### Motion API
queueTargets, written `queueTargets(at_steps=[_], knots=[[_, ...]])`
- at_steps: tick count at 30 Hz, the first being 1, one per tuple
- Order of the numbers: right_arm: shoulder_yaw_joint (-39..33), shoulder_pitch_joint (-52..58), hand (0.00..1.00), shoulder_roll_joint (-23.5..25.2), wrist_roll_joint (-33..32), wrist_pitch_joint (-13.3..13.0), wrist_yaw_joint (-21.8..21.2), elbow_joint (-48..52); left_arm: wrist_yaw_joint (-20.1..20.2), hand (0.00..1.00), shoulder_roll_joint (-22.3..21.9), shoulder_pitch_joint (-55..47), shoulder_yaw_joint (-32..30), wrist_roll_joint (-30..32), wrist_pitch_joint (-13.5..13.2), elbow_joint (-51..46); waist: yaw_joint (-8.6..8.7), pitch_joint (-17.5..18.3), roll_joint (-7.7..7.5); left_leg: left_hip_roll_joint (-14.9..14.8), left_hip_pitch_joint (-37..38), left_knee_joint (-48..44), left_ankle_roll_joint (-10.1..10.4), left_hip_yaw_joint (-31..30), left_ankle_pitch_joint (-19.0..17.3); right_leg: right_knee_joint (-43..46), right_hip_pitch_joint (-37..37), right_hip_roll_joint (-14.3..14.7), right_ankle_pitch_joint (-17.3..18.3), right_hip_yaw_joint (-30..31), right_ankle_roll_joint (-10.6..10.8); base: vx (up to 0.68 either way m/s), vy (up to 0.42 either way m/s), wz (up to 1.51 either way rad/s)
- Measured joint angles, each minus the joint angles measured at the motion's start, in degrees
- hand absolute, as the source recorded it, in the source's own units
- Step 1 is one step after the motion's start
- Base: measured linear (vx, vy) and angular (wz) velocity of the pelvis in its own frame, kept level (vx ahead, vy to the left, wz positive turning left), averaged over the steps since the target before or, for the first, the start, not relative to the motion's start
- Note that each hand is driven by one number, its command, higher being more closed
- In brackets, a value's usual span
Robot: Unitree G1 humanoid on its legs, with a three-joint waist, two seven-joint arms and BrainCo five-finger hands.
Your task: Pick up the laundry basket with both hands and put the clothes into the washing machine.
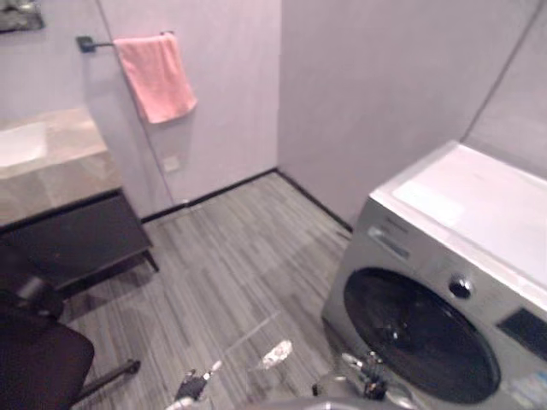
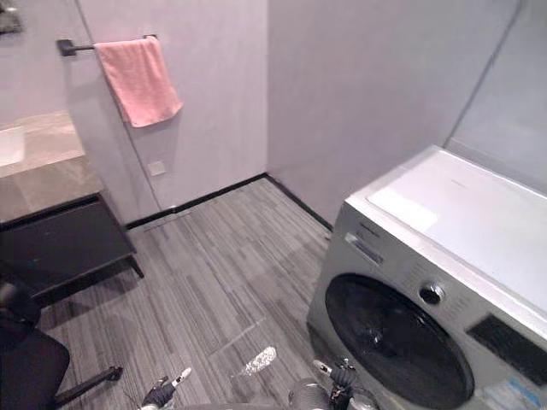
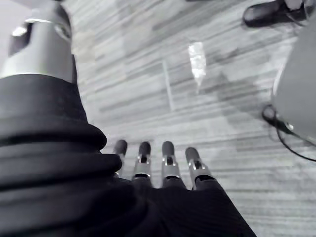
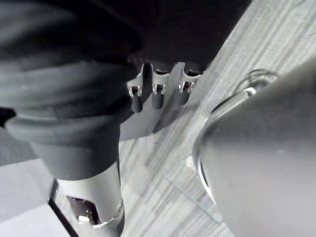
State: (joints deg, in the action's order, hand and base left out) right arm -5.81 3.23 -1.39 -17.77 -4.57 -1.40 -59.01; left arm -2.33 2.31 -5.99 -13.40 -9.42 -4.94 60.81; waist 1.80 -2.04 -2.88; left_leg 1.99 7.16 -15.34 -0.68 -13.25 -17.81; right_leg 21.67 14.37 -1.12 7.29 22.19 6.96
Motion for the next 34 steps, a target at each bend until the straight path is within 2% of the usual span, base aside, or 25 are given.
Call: queueTargets(at_steps=[1, 3, 4, 7, 9, 10, 11, 13, 14, 15, 16, 17, 18, 19, 20, 21, 22, 25, 28, 34], knots=[[-0.2, -0.1, 0.0, 0.1, -0.2, 0.0, 0.0, 0.0, 0.0, 0.0, -0.3, 0.2, 0.0, 1.0, 0.0, 0.3, 0.11, 0.2, -0.33, -0.3, -0.4, -1.4, 0.8, -1.3, -1.1, 0.5, -0.2, 0.4, -2.3, -1.2, 0.5, 0.23, -0.272, 1.02], [-1.1, -0.2, 0.0, -1.0, -0.9, 0.0, 0.1, 0.0, 0.1, 0.0, -2.4, 0.2, -0.6, 3.9, 0.1, 0.5, -0.36, 0.8, 3.2, -3.4, -0.7, -0.4, 1.9, -3.2, -1.0, 1.2, -0.1, 1.6, -0.7, -5.9, -1.8, 0.3, -0.302, 0.81], [-1.2, -0.7, 0.0, -1.2, -1.0, 0.0, 0.1, -0.2, 0.1, 0.0, -3.2, 0.4, -0.7, 5.2, 0.2, 0.5, -0.5, 0.9, 4.1, -4.6, -0.1, 1.6, 3.4, -3.8, 0.4, 1.5, 0.0, 2.0, -0.4, -7.5, -2.3, 0.34, -0.334, 0.7], [-2.4, -1.5, 0.0, -1.1, -1.6, 0.1, 0.0, -0.8, 0.2, 0.0, -3.3, 0.4, -0.7, 5.6, 0.3, 0.5, -0.82, 0.9, 4.09, -7.3, 0.6, 4.4, 5.6, -4.2, 3.7, 2.5, -1.1, 2.4, 1.5, -11.4, -4.1, 0.19, -0.256, 0.57], [-4.7, -1.6, 0.0, -0.6, -1.9, 0.0, 0.1, -2.1, 0.2, 0.0, -3.3, 0.4, -0.7, 5.5, 0.5, 0.5, -0.79, 1.2, 4.25, -8.6, -0.2, 1.9, 5.8, -5.4, 3.8, 1.3, -3.2, 3.0, 2.1, -14.2, -4.9, 0.12, -0.178, 0.72], [-6.5, -1.6, 0.0, -0.1, -2.0, 0.0, 0.1, -3.3, 0.3, 0.0, -3.0, 0.4, -0.7, 5.4, 0.6, 0.5, -0.77, 1.6, 3.87, -8.9, -2.3, -1.8, 5.8, -6.2, 3.8, -0.6, -4.5, 3.3, 1.9, -16.3, -5.4, 0.11, -0.152, 0.76], [-7.2, -1.7, 0.0, 0.2, -2.0, 0.0, 0.1, -3.4, 0.2, 0.0, -2.8, 0.3, -0.7, 5.4, 0.6, 0.5, -0.84, 1.8, 4.16, -8.9, -3.7, -4.2, 5.9, -6.2, 3.8, -1.3, -5.2, 3.4, 1.8, -17.2, -5.9, 0.08, -0.137, 0.74], [-7.9, -1.5, 0.0, 0.5, -2.5, -0.1, 0.3, -3.8, 0.1, 0.0, -1.9, 0.4, -0.6, 5.3, 0.7, 0.3, -0.84, 1.4, 3.39, -9.0, -9.7, -15.4, 8.0, -4.5, 5.0, -2.8, -7.3, 3.7, 1.3, -20.1, -7.2, 0.06, -0.131, 0.63], [-8.5, -1.5, 0.0, 0.6, -2.6, -0.1, 0.3, -3.9, 0.0, 0.0, -1.5, 0.4, -0.6, 5.3, 0.8, 0.3, -0.96, 1.0, 3.07, -9.3, -11.6, -19.5, 9.8, -2.6, 6.2, -3.0, -8.5, 3.6, 1.1, -21.3, -7.7, 0.05, -0.146, 0.6], [-9.9, -1.4, 0.0, 1.2, -2.9, -0.1, 0.5, -4.1, -0.2, 0.0, -1.1, 0.4, -0.5, 5.1, 0.7, 0.3, -1.15, 0.5, 2.12, -10.4, -12.7, -21.8, 10.0, 1.2, 7.3, -3.3, -10.2, 3.1, 1.1, -22.8, -8.0, 0.03, -0.091, 0.56], [-10.0, -1.4, 0.0, 1.2, -3.2, -0.1, 0.7, -4.3, -0.2, 0.0, -1.0, 0.3, 0.0, 5.1, 0.7, 0.3, -1.08, 0.5, 2.14, -11.1, -12.8, -21.3, 9.6, 3.8, 7.0, -3.8, -11.0, 2.8, 1.1, -23.8, -8.1, 0.02, -0.093, 0.69], [-10.1, -1.4, 0.0, 1.0, -3.2, -0.2, 1.1, -4.4, -0.3, 0.0, -0.9, 0.4, 1.0, 5.2, 0.8, 0.5, -0.64, 0.4, 2.17, -11.4, -12.7, -18.1, 8.6, 8.9, 6.4, -4.5, -11.7, 1.9, 1.1, -25.3, -8.1, -0.07, -0.013, 0.74], [-10.2, -1.4, 0.0, 0.9, -3.8, -0.5, 1.2, -4.7, -0.3, 0.0, -0.9, 0.5, 2.4, 5.2, 0.8, 0.5, -0.2, 0.4, 2.49, -10.6, -11.9, -12.2, 8.4, 13.1, 6.3, -5.0, -11.8, 0.9, 1.2, -26.6, -7.9, -0.08, -0.001, 0.74], [-10.2, -1.3, 0.0, 0.8, -4.3, -0.5, 1.2, -4.8, -0.3, 0.0, -0.9, 0.5, 2.7, 5.2, 0.8, 0.6, 0.17, 0.4, 2.61, -9.9, -11.0, -8.5, 8.2, 14.7, 6.4, -5.1, -11.8, 0.5, 1.4, -26.8, -7.5, -0.1, 0.064, 0.61], [-10.1, -1.3, 0.0, 0.4, -4.4, -0.5, 1.2, -5.3, -0.4, 0.0, -0.9, 0.2, 2.6, 5.4, 0.7, 1.3, 0.27, 0.6, 2.64, -8.6, -8.2, -0.8, 5.0, 15.0, 6.5, -4.5, -11.2, -0.2, 1.9, -26.9, -6.8, -0.05, 0.087, 0.37], [-10.2, -1.4, 0.0, 0.6, -4.4, -0.6, 1.2, -6.0, -0.7, 0.0, -0.1, 0.2, 2.2, 5.2, 0.7, 2.1, 0.26, 0.6, 2.3, -7.4, -7.3, 2.1, 3.8, 15.4, 7.9, -4.5, -11.0, -1.3, 2.2, -25.7, -6.0, -0.04, 0.09, 0.22], [-10.2, -1.4, 0.0, 0.8, -4.4, -0.6, 1.2, -6.1, -0.9, 0.0, 0.0, 0.4, 1.9, 5.0, 0.7, 2.2, 0.22, 0.6, 1.72, -6.9, -7.1, 2.9, 3.7, 15.6, 8.5, -4.8, -11.0, -1.3, 1.7, -25.2, -6.1, -0.04, 0.094, 0.01], [-10.0, -0.9, 0.0, 0.9, -4.2, -0.6, 1.2, -7.2, -1.5, 0.0, 0.2, 0.0, 1.9, 5.3, 0.8, 3.0, 0.43, 1.2, 1.56, -4.9, -4.9, 8.3, 2.9, 17.7, 11.3, -6.5, -10.5, -2.8, 0.2, -22.9, -4.5, -0.03, 0.117, -0.3], [-10.2, 1.6, 0.0, 0.3, -4.1, -0.4, 1.1, -8.3, -1.4, 0.0, 1.1, 0.6, 2.9, 5.6, 0.7, 4.8, 0.64, 2.4, 1.11, -3.1, -4.3, 12.9, 1.5, 17.8, 13.9, -10.2, -10.3, -3.9, -1.9, -22.5, -3.7, 0.04, 0.123, -0.07], [-9.9, 1.0, 0.0, -0.2, -2.3, -0.1, 1.0, -10.0, -1.4, 0.0, 1.9, 1.1, 7.1, 5.6, 0.6, 5.0, 0.61, 2.9, 0.69, -2.2, -4.4, 13.5, 1.3, 16.4, 14.2, -11.9, -10.5, -4.1, -2.0, -23.2, -3.6, 0.06, 0.029, 0.09]])
